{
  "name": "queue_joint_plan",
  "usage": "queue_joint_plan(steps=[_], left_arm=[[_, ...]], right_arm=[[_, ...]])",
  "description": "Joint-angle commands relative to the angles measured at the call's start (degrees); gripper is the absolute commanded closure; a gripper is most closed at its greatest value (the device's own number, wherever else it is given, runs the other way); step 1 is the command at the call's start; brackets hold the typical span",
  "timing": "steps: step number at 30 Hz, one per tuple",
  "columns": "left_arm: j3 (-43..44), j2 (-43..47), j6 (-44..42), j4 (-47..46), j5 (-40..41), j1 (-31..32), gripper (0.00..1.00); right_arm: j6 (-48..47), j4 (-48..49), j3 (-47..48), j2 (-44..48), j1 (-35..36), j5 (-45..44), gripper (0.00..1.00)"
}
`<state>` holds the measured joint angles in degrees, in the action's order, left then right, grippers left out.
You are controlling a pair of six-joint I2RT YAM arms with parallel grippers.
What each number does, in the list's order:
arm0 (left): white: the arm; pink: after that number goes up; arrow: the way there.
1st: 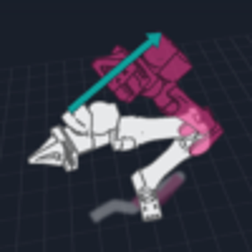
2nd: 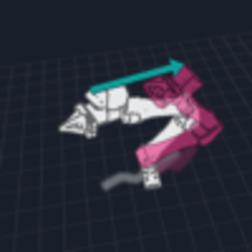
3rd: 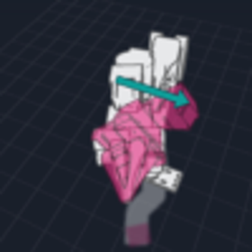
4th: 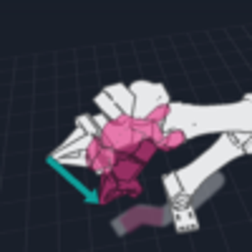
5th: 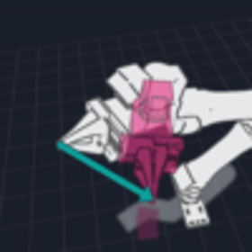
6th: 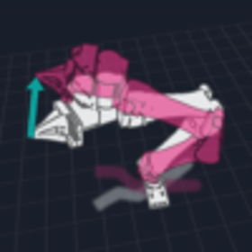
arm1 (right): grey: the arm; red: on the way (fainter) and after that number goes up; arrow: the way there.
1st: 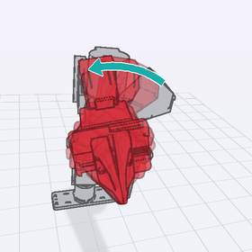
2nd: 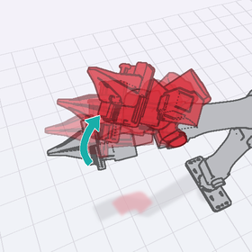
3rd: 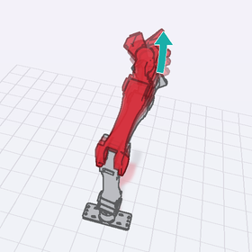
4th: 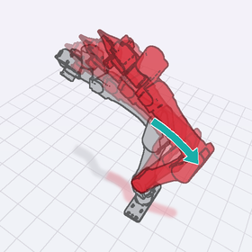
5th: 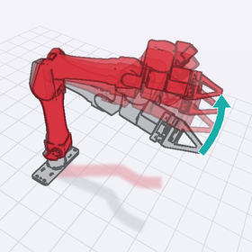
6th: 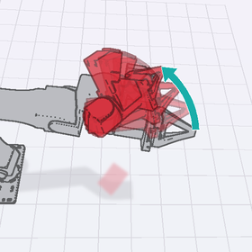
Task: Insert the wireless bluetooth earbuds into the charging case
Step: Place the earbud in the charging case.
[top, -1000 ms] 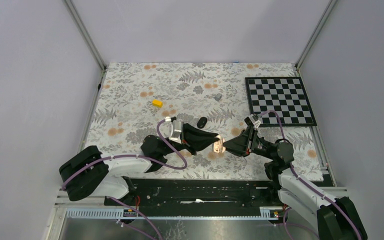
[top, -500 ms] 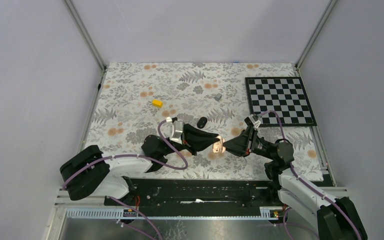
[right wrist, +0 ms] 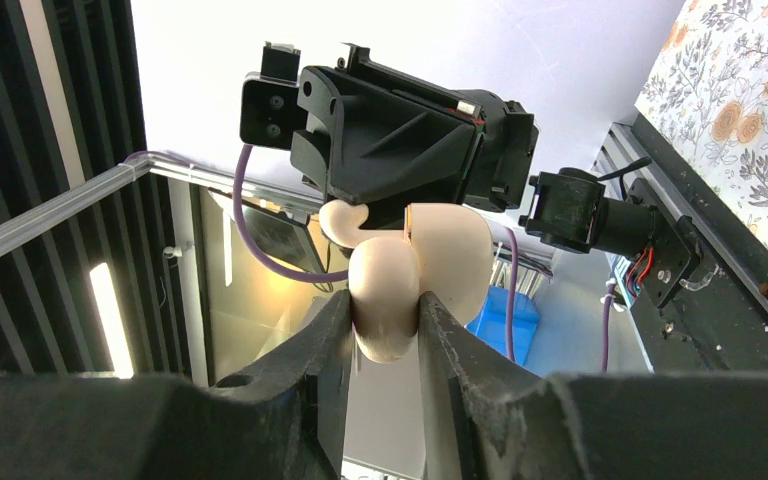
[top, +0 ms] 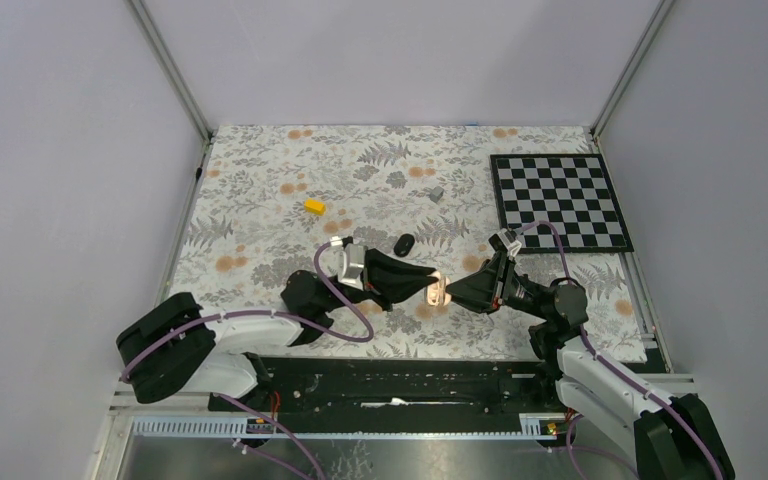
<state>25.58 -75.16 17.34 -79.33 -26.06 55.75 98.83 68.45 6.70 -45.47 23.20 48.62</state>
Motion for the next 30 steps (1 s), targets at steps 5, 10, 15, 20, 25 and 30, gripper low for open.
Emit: queue_joint_plan(steps=[5,10,15,20,25,30], left_arm=[[-0.9,1.6,-1.5,-0.7,0.2,0.0,1.00],[-0.8,1.4,-1.3,-0.5,-0.5,0.0,1.00],[-0.9,2.4,-2.4,2.2,-1.3,0.0,1.00],[-0.8,4.4,-3.9,6.0,-1.6,0.0,1.00],[-0.2,4.6,-3.8,7.7,-2.1,0.0,0.93],[0.4,4.3,-3.1,7.9,-2.2,0.0,0.68]], right_arm=[[-0.6,2.3,1.3,1.2,-0.1,-0.7,1.00],[-0.7,2.1,1.4,1.4,-0.2,-0.9,1.00],[-0.7,2.0,1.4,1.5,-0.2,-1.0,1.00],[-0.9,1.9,1.4,1.5,-0.2,-1.0,1.00],[-1.0,1.9,1.6,1.4,-0.1,-0.8,1.00],[-1.2,1.3,1.6,1.7,-0.2,-0.7,1.00]])
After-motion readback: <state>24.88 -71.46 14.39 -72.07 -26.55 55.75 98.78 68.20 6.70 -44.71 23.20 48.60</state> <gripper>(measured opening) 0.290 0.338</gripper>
